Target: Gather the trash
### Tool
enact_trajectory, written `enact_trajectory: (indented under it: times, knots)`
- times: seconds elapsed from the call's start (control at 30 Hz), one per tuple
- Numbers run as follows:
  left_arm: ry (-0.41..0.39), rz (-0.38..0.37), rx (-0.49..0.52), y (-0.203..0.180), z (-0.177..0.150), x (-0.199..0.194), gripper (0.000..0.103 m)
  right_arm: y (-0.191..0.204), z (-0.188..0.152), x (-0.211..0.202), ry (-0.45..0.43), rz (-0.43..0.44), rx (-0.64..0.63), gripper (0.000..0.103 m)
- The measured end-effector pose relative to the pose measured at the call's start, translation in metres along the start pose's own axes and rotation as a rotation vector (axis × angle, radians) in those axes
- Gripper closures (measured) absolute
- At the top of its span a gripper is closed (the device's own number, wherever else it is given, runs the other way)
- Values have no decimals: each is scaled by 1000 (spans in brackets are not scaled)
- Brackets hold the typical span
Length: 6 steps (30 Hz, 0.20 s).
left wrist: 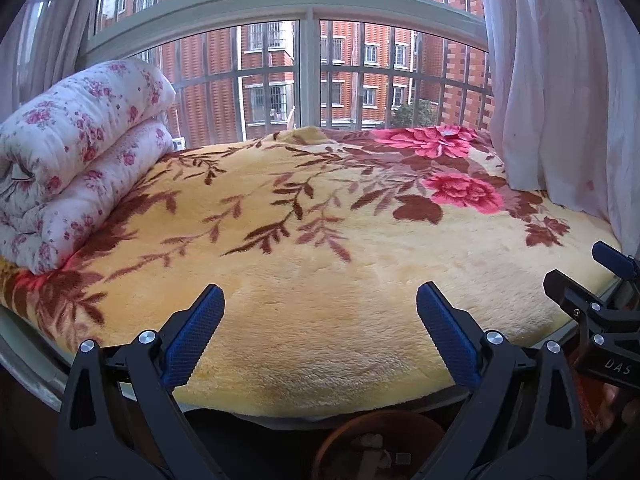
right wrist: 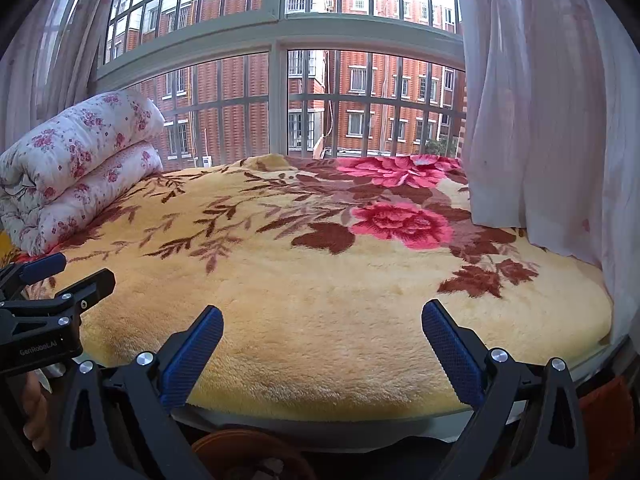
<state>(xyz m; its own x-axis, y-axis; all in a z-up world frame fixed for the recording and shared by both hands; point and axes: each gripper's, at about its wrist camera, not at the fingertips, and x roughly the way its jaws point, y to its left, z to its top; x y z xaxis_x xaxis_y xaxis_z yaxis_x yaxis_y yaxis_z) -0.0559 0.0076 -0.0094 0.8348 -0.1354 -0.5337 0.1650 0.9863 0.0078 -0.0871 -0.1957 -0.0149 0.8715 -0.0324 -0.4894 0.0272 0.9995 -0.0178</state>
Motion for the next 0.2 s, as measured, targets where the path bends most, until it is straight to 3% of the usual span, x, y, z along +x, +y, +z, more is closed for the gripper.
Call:
enact_trajectory:
  times: [0.2]
  knots:
    - [18, -31, -11, 2, -1, 3, 9, 0, 0, -1, -5, -7, -4, 5]
